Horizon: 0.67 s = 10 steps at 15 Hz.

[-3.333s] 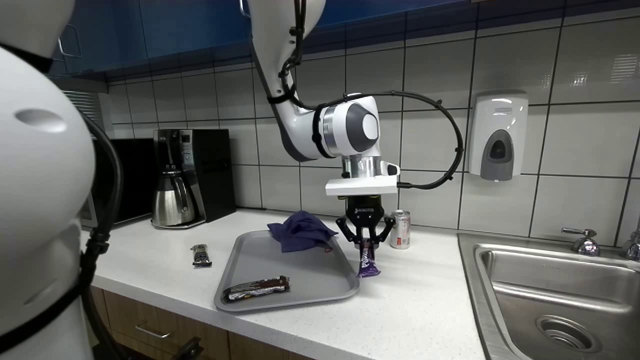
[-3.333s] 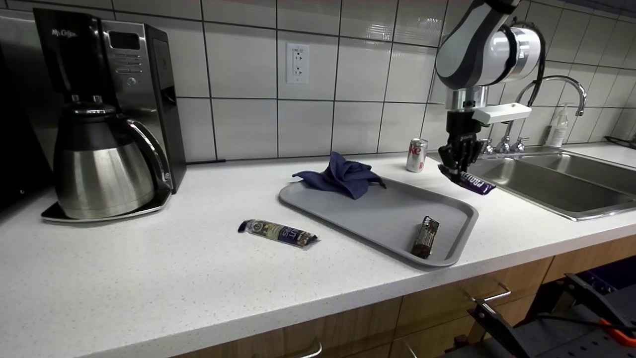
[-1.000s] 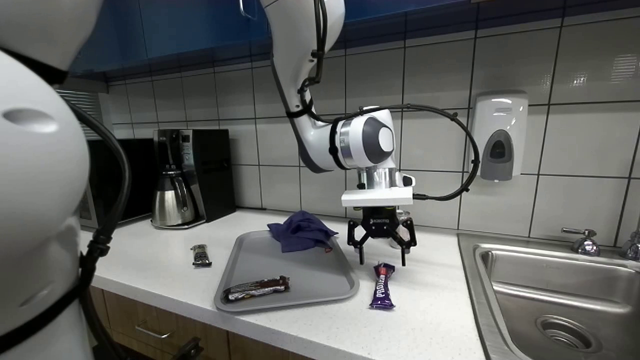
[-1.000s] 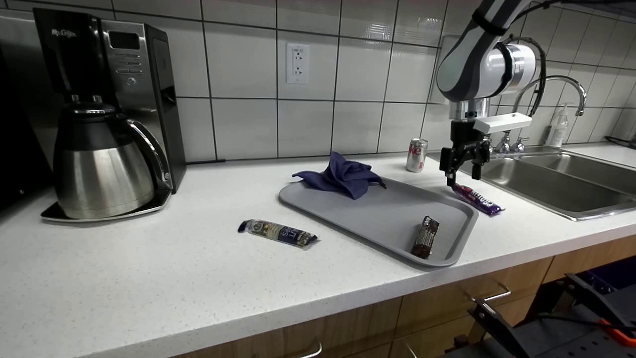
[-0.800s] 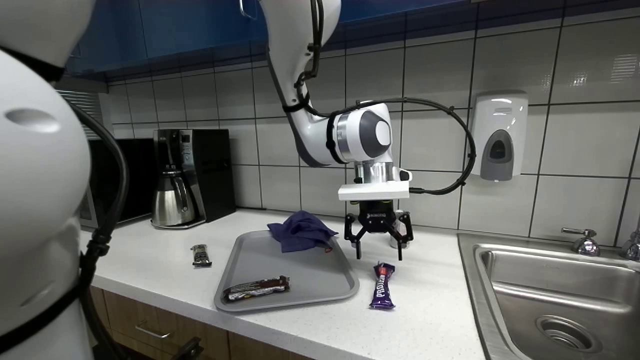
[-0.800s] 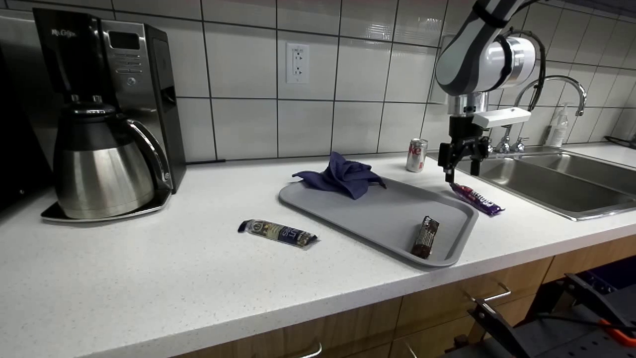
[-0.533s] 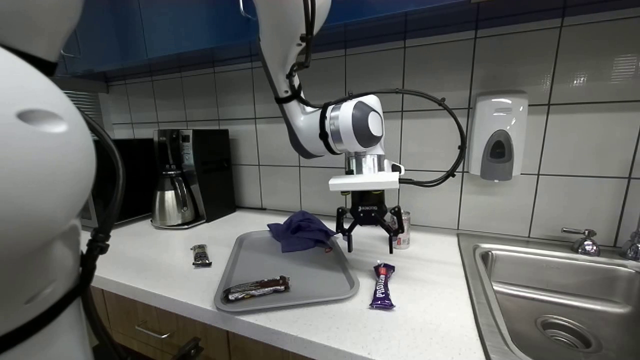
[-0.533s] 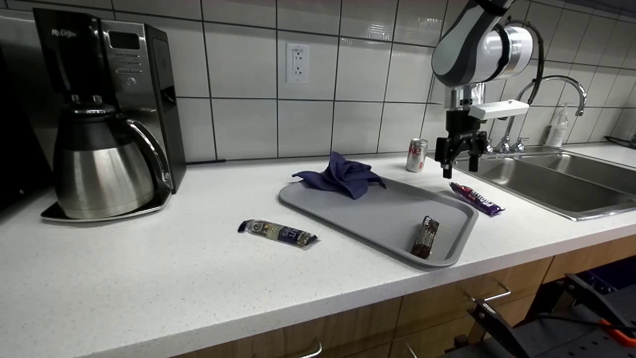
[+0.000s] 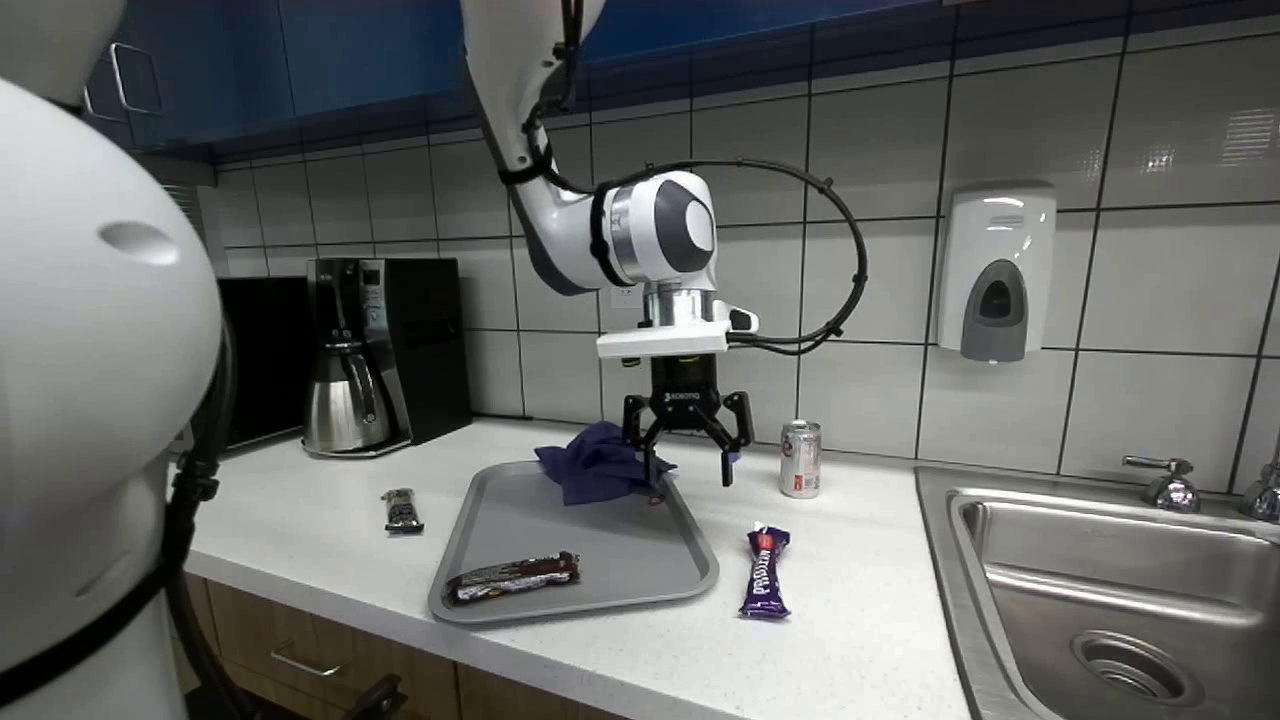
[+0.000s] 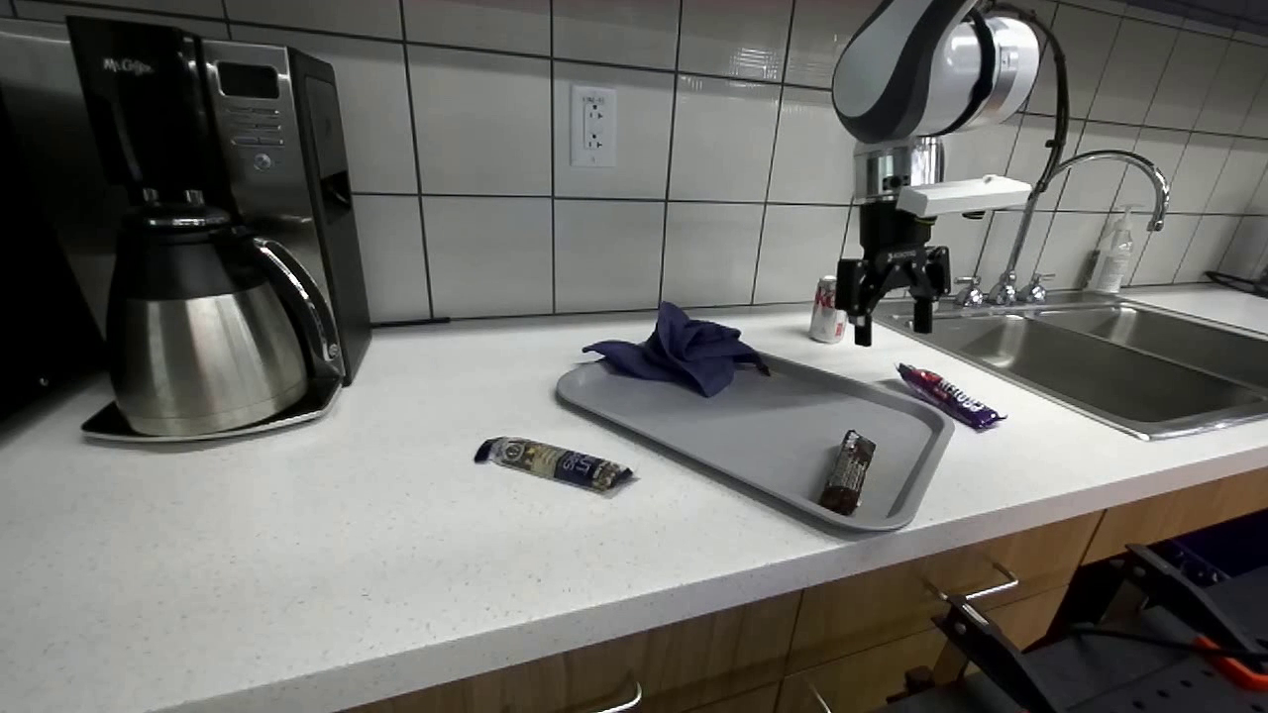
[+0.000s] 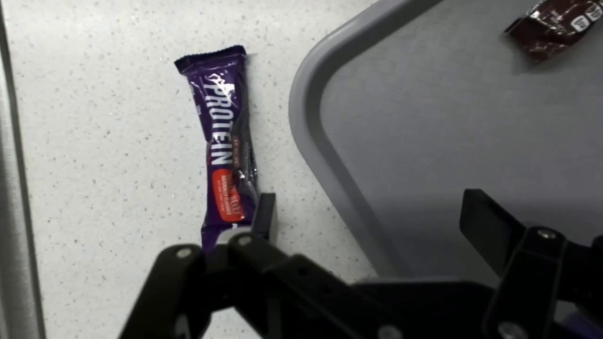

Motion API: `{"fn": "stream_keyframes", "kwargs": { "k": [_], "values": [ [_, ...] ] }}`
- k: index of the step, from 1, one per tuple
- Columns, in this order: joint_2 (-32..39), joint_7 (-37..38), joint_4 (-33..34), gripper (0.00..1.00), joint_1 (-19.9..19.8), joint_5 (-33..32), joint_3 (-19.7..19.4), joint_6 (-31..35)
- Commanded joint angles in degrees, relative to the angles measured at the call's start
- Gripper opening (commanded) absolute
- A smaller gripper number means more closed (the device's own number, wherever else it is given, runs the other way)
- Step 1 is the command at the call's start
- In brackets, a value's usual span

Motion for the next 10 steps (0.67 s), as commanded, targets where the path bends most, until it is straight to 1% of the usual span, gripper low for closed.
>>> {"fn": "stream_keyframes", "kwargs": {
  "k": [1, 5, 10],
  "values": [
    [-4.32, 7.61, -2.96, 1.00, 1.76, -0.65, 1.07, -1.47],
    [-6.76, 14.29, -5.31, 1.00, 3.59, -0.21, 2.03, -1.38],
    [-9.73, 20.93, -8.90, 1.00, 4.63, 0.69, 3.24, -0.40]
  ]
}}
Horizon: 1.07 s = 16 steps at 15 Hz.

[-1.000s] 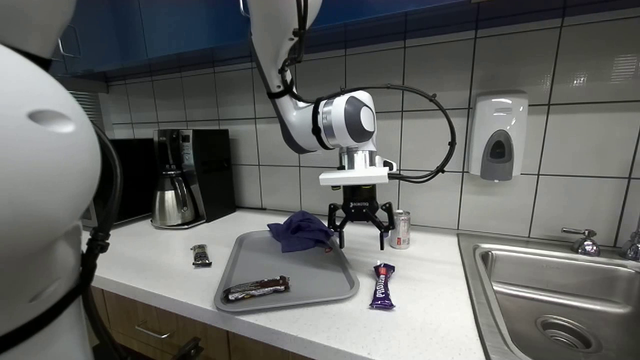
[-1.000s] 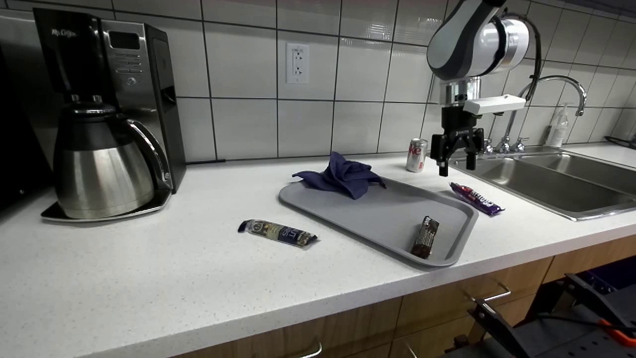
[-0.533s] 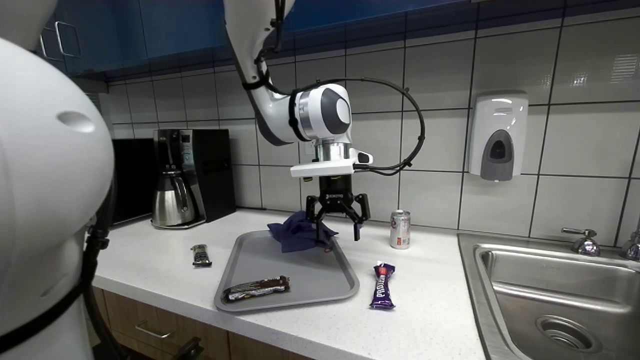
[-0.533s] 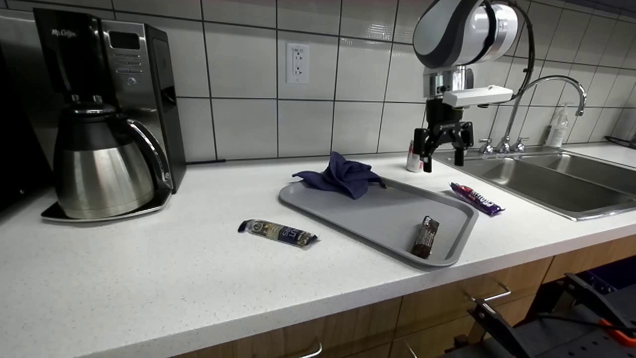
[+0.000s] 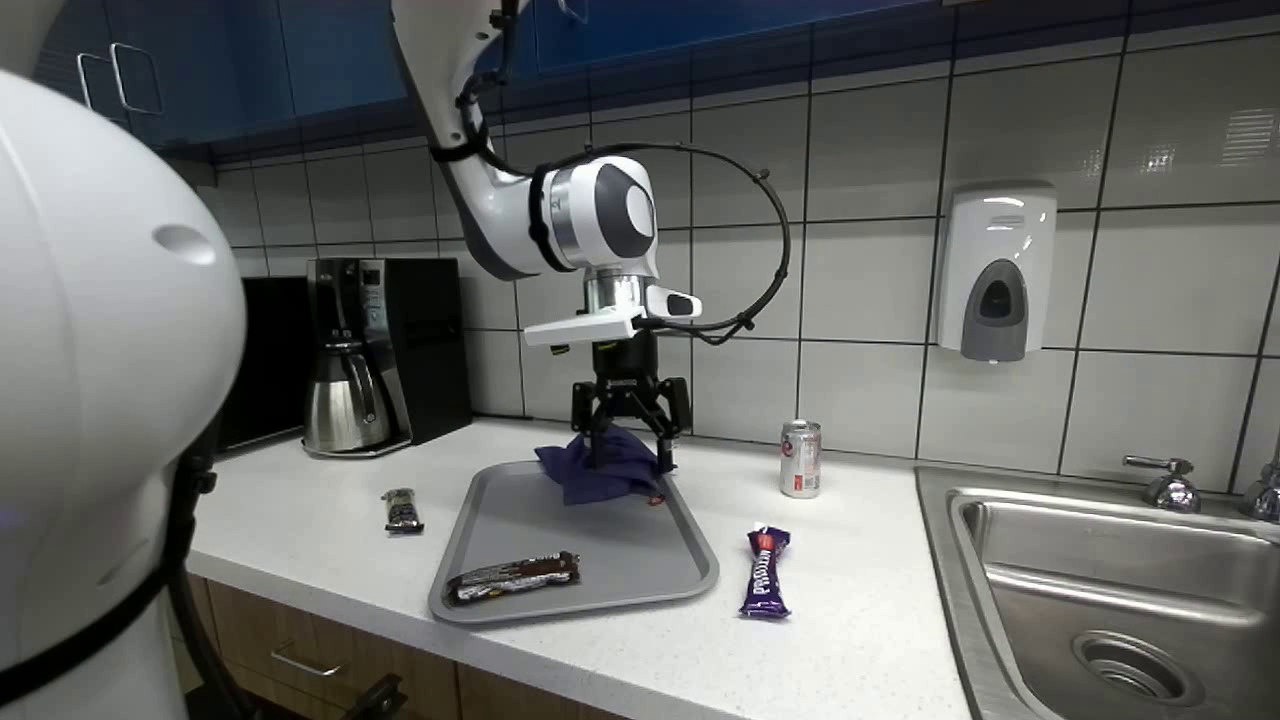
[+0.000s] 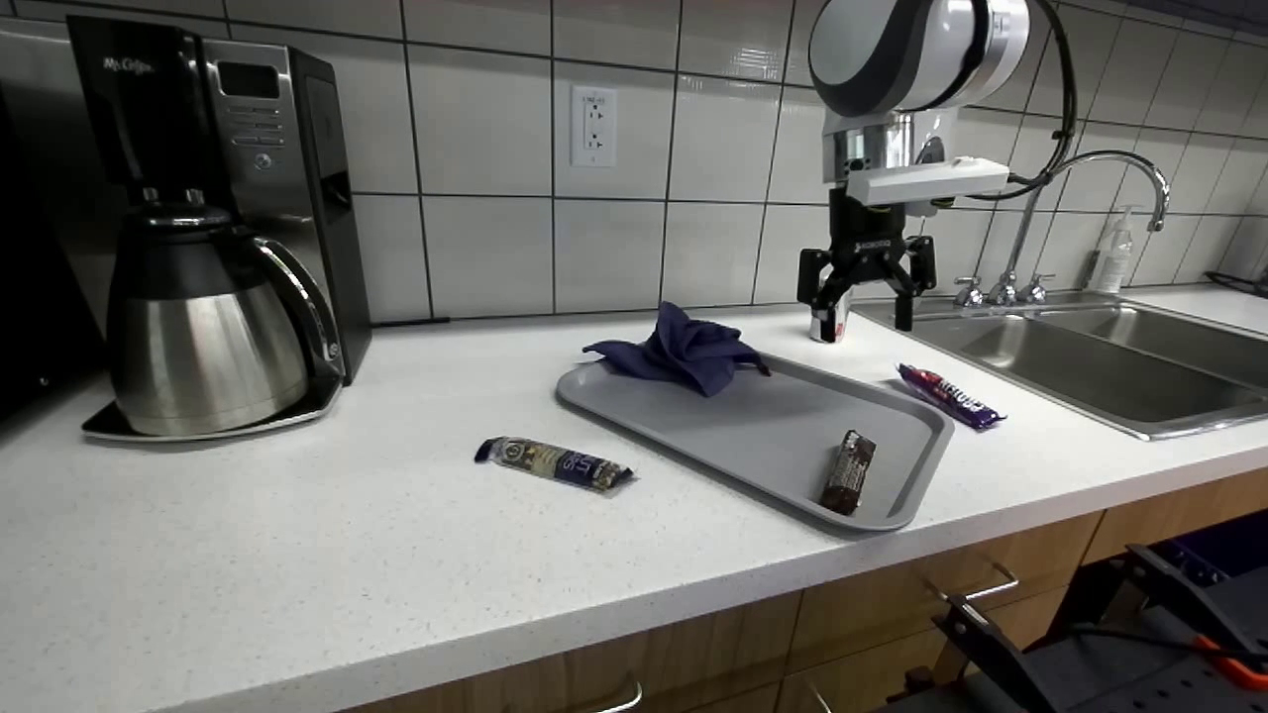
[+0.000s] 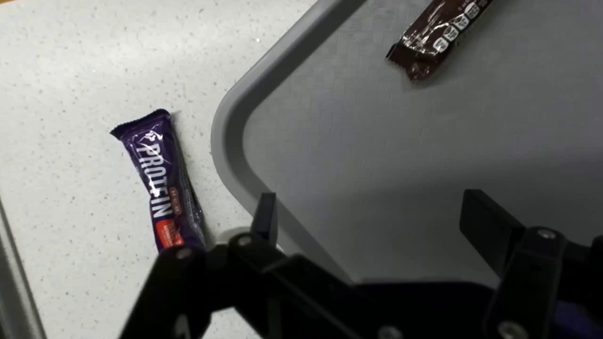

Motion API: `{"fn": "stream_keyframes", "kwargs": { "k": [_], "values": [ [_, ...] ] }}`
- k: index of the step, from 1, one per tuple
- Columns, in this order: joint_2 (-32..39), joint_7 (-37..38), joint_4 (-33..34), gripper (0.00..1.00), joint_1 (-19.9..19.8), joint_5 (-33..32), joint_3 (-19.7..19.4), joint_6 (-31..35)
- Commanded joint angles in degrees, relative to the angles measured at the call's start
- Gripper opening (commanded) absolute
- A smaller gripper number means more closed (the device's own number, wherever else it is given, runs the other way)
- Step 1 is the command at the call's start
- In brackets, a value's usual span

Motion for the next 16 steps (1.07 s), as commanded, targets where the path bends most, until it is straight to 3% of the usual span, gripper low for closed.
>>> {"fn": "stream_keyframes", "kwargs": {
  "k": [1, 9, 16],
  "values": [
    [-4.48, 5.43, -4.12, 1.00, 0.35, 0.69, 1.12, -0.23],
    [-7.38, 10.12, -9.38, 1.00, 0.71, 2.96, 2.96, 1.17],
    [-5.67, 10.39, -10.38, 1.00, 1.36, 5.81, 4.69, 2.84]
  ]
}}
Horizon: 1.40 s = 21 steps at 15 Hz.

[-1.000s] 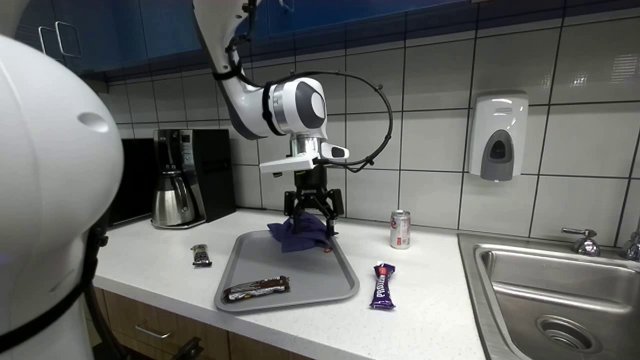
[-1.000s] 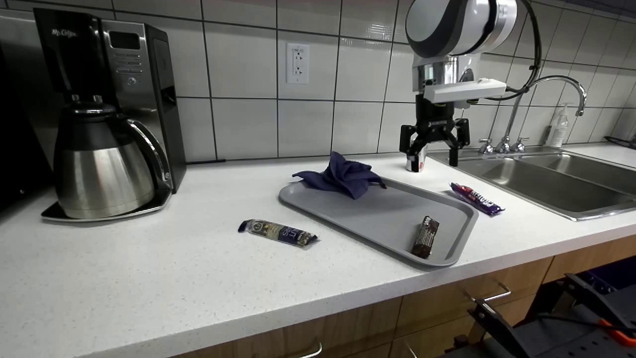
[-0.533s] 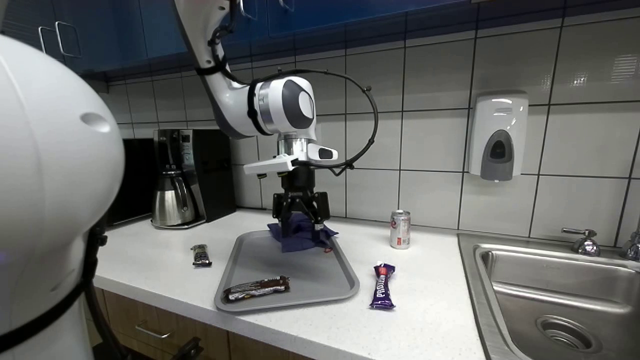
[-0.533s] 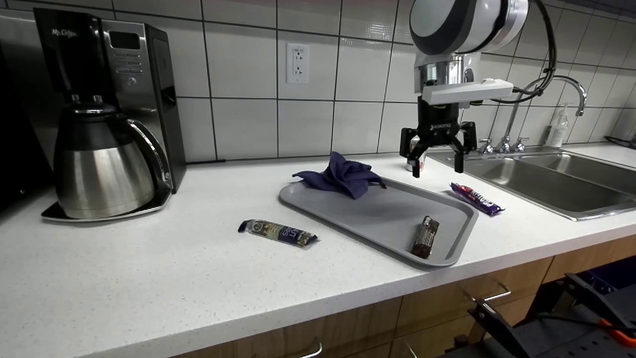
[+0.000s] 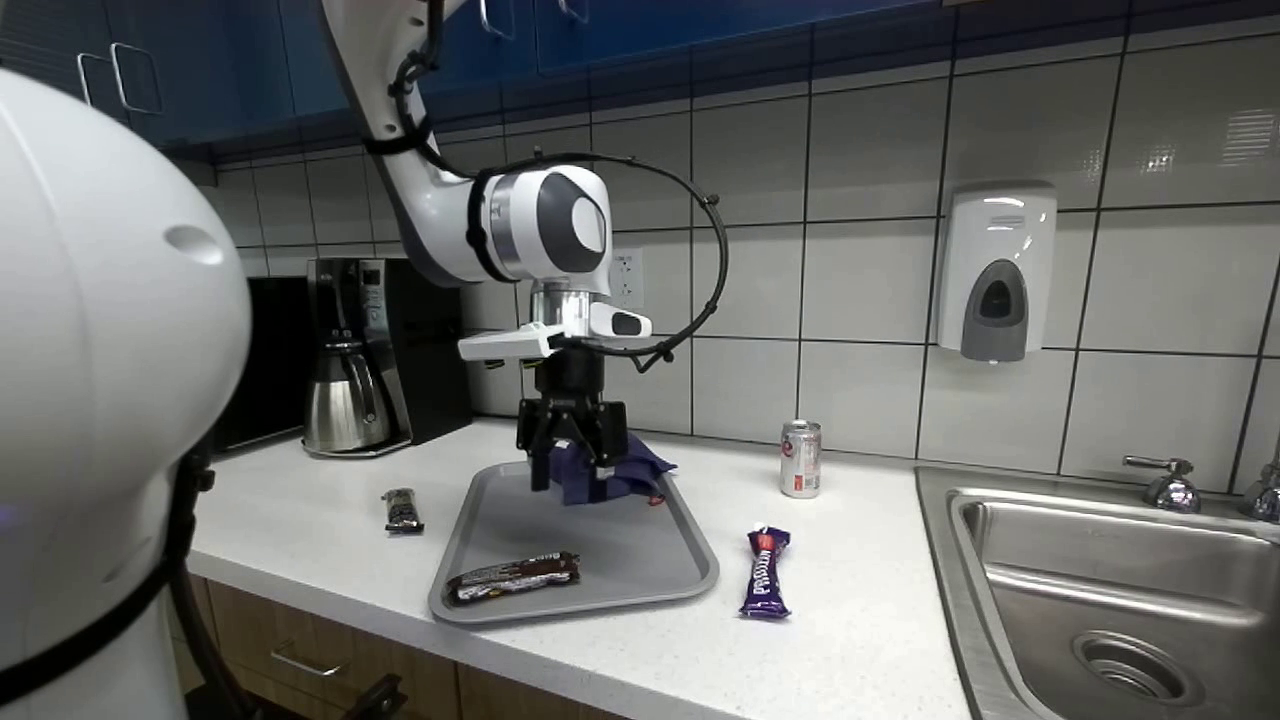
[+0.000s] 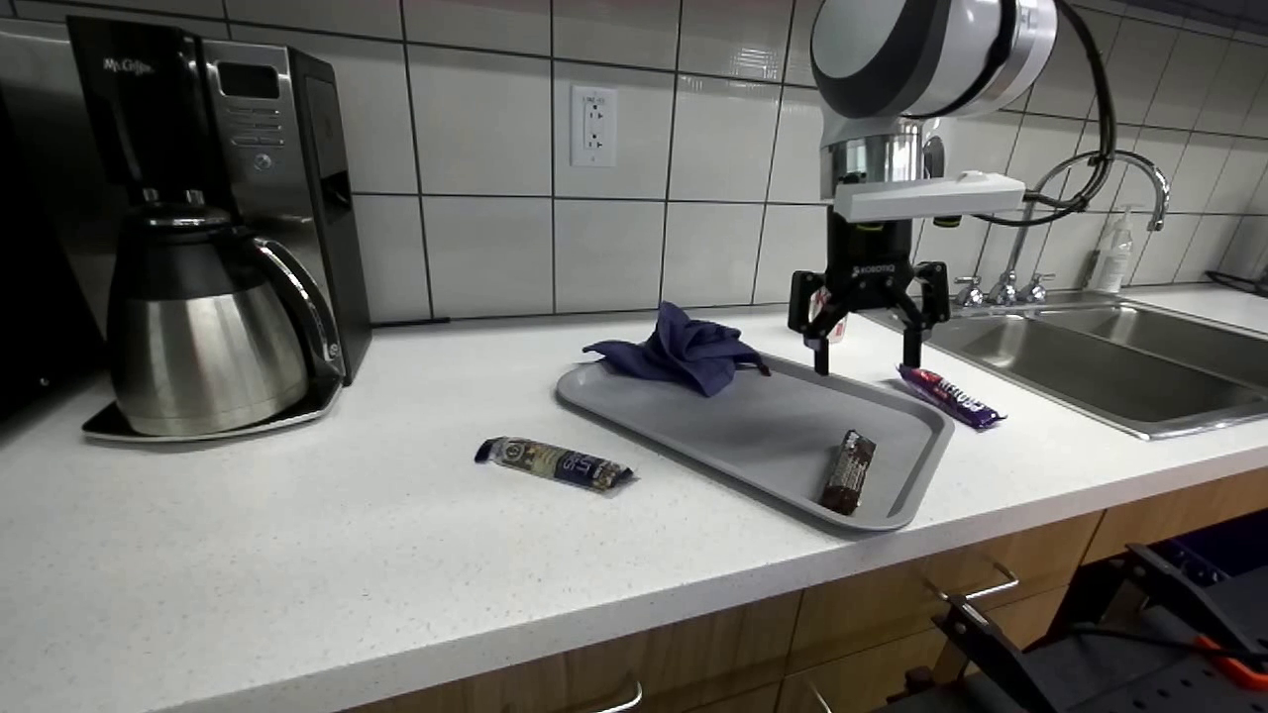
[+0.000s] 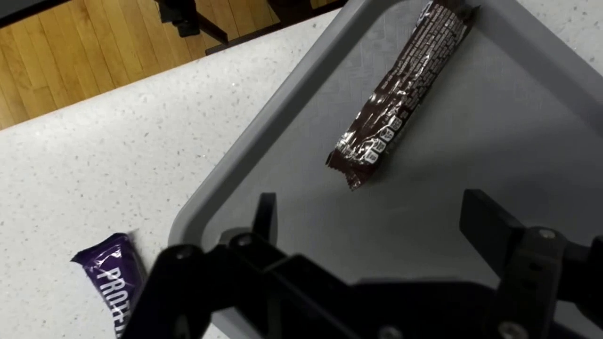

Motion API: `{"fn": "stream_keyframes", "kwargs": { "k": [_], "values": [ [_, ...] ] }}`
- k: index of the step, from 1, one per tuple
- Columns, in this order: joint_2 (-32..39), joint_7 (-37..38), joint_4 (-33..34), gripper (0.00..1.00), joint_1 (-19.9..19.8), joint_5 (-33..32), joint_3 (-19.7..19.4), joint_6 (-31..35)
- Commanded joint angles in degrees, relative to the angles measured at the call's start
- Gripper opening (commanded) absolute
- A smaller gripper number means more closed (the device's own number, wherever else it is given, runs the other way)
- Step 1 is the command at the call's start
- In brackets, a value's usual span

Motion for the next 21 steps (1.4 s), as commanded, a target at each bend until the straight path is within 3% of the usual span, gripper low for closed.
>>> {"fn": "stream_keyframes", "kwargs": {
  "k": [1, 7, 21],
  "values": [
    [-0.19, 1.86, -1.28, 1.00, 0.49, 1.42, 1.22, 1.96],
    [2.10, 5.87, -1.72, 1.00, 2.02, 1.42, 2.20, 5.32],
    [3.37, 27.49, -5.80, 1.00, 6.20, -2.64, 1.50, 10.74]
  ]
}}
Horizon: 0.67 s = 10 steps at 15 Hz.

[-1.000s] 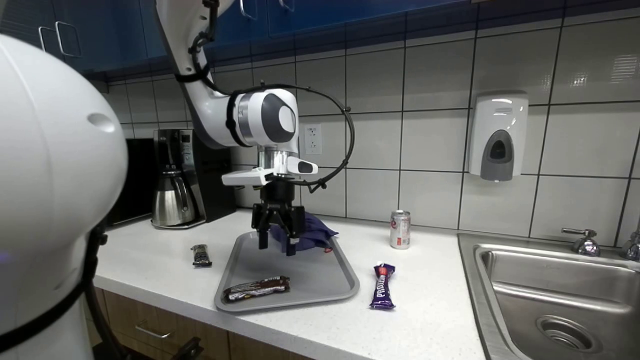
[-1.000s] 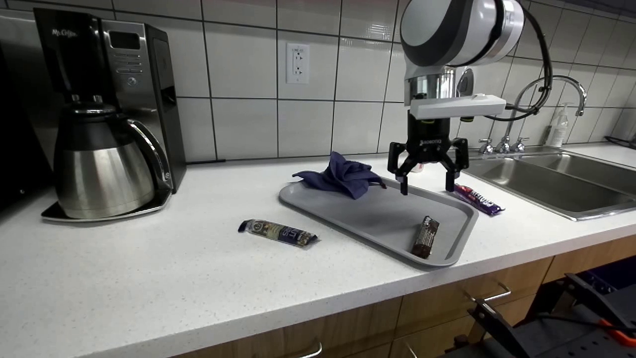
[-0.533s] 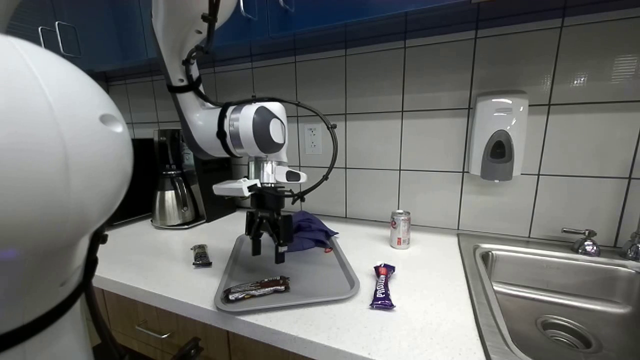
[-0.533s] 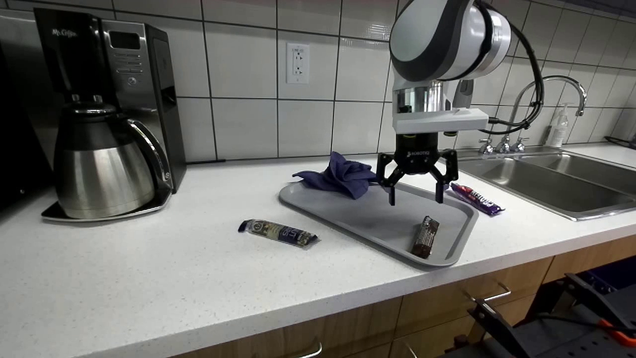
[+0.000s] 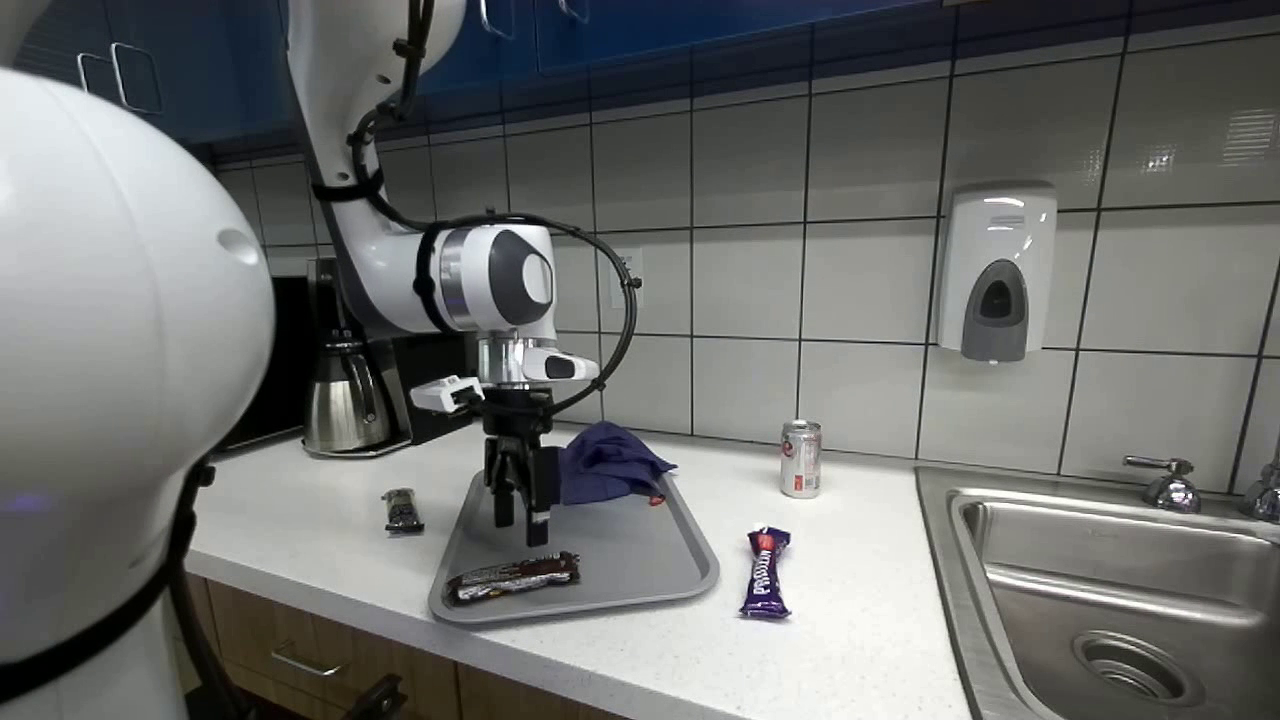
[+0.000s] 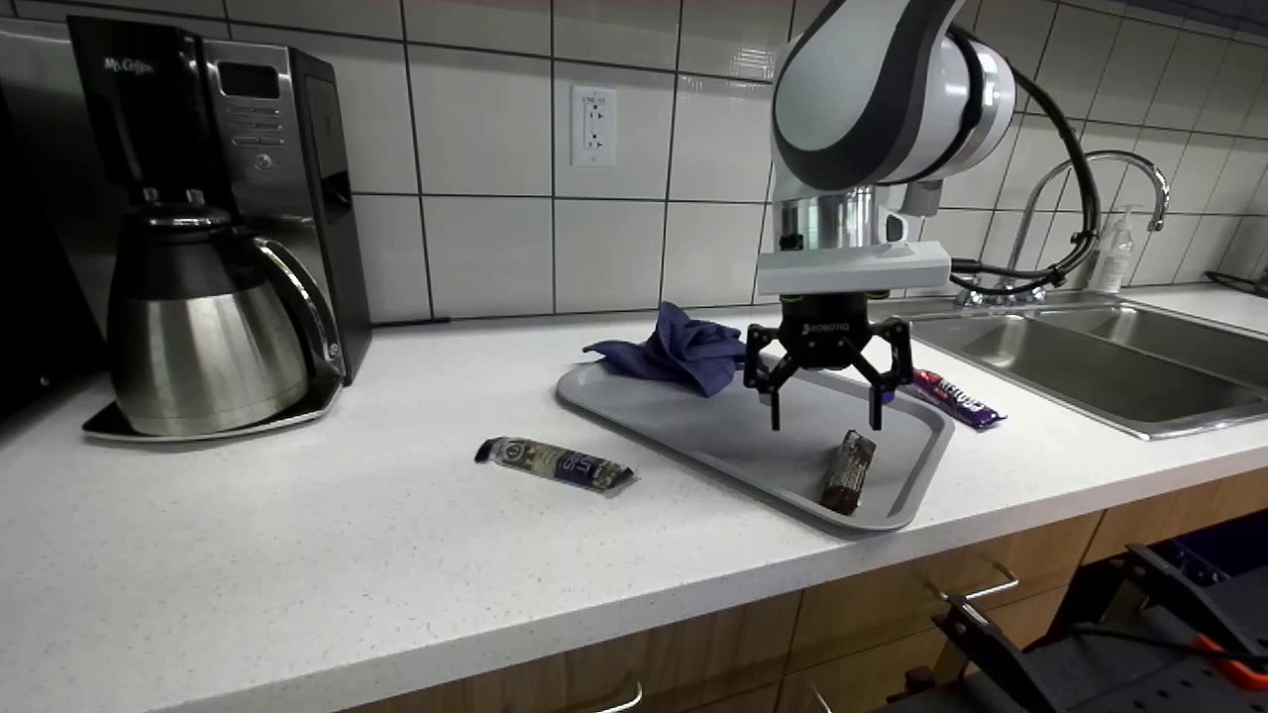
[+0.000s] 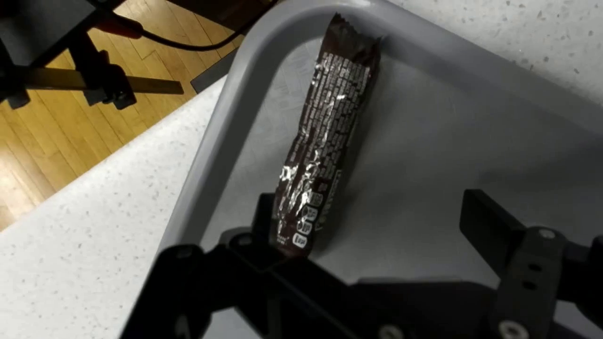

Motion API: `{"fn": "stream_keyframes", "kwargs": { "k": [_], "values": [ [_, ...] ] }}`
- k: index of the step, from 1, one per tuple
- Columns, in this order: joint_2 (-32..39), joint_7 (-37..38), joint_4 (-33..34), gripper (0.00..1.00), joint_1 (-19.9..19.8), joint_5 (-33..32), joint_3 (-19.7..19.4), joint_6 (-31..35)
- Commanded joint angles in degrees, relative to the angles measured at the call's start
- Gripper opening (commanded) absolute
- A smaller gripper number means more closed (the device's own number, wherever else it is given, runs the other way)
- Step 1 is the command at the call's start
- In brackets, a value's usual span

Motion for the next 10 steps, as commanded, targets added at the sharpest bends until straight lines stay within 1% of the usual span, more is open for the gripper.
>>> {"fn": "stream_keyframes", "kwargs": {
  "k": [1, 6, 10],
  "values": [
    [-1.45, 5.37, -2.61, 1.00, 0.33, -1.80, -0.14, 1.55],
    [-1.16, 7.80, -4.42, 1.00, 0.06, -2.19, -0.38, 2.60],
    [-0.69, 9.07, -5.63, 1.00, -0.12, -2.13, -0.71, 5.39]
  ]
}}
